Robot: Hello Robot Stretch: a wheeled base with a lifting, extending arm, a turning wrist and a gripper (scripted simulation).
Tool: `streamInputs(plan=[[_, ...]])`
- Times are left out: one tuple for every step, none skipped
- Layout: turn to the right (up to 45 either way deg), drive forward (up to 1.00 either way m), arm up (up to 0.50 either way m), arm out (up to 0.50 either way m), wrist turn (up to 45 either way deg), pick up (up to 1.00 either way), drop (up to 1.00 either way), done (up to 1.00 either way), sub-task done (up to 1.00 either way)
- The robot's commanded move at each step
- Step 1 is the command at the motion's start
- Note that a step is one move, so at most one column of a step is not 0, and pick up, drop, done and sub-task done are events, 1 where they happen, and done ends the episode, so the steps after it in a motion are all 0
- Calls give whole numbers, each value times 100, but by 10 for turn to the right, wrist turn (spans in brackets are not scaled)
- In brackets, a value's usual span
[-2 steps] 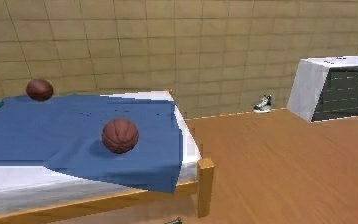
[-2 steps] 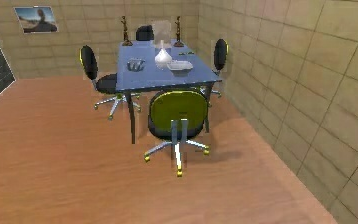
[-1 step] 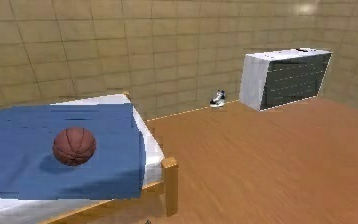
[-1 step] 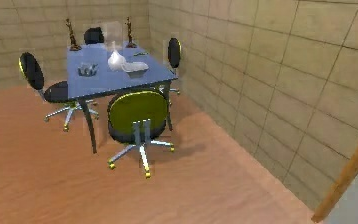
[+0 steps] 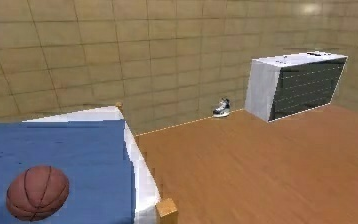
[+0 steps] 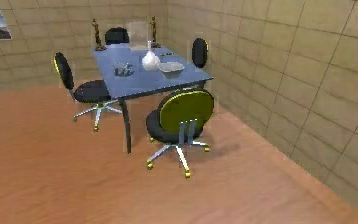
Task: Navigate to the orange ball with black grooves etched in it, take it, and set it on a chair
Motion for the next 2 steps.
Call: streamInputs(plan=[[-450,0,0,0,0,0,0,0,0],[-450,0,0,0,0,0,0,0,0]])
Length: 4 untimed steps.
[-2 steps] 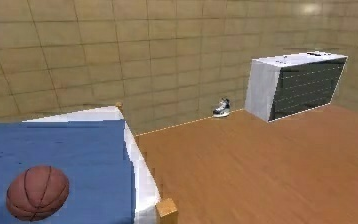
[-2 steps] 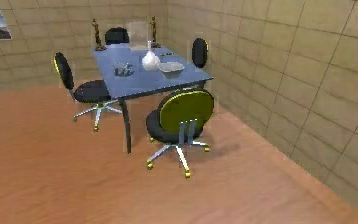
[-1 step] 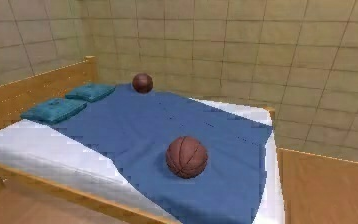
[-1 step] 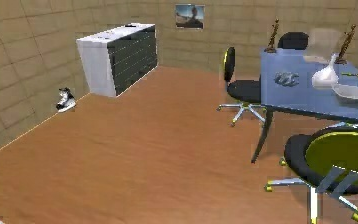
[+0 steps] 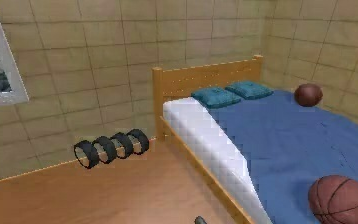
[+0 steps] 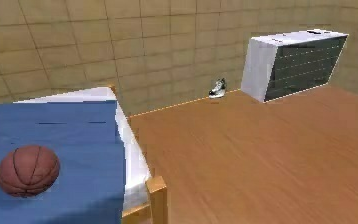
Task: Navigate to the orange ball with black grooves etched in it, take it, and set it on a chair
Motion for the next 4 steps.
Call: streamInputs(plan=[[-390,0,0,0,0,0,0,0,0],[0,0,50,0,0,0,0,0,0],[0,0,26,0,0,0,0,0,0],[0,0,0,50,0,0,0,0,0]])
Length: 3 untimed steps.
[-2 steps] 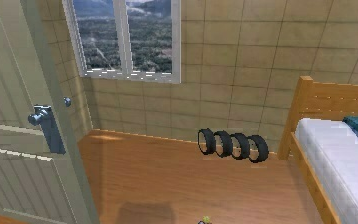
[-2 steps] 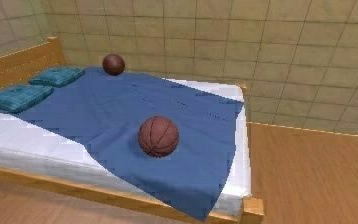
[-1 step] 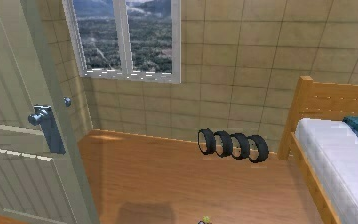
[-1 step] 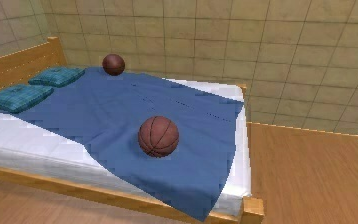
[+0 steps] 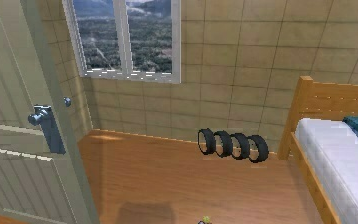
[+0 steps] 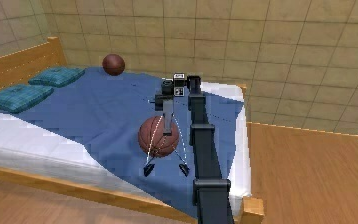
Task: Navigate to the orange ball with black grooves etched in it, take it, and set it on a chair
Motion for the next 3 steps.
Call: streamInputs(plan=[[0,0,0,0,450,0,0,0,0],[0,0,0,0,450,0,0,0,0],[0,0,0,0,450,0,0,0,0]])
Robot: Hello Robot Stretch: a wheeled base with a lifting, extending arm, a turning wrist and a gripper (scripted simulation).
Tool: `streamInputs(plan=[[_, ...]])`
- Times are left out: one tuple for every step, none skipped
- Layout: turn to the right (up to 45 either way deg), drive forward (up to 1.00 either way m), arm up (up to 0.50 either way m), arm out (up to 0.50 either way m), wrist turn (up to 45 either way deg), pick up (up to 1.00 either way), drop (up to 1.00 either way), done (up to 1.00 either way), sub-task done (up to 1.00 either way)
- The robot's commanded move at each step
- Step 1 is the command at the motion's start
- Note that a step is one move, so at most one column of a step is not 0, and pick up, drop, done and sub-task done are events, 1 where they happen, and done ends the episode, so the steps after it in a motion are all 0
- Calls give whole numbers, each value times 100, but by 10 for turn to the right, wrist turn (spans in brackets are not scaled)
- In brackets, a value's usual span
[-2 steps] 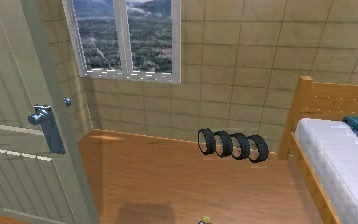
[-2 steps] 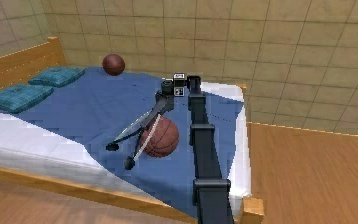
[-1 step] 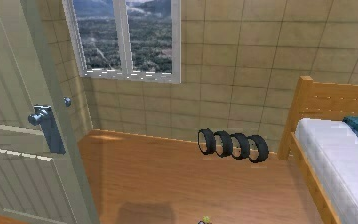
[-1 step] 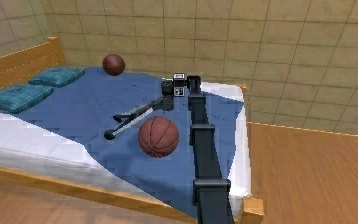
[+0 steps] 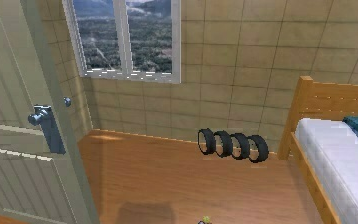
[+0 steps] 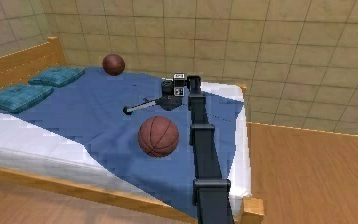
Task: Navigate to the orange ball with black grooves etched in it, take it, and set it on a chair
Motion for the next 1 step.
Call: streamInputs(plan=[[0,0,0,0,210,0,0,0,0]])
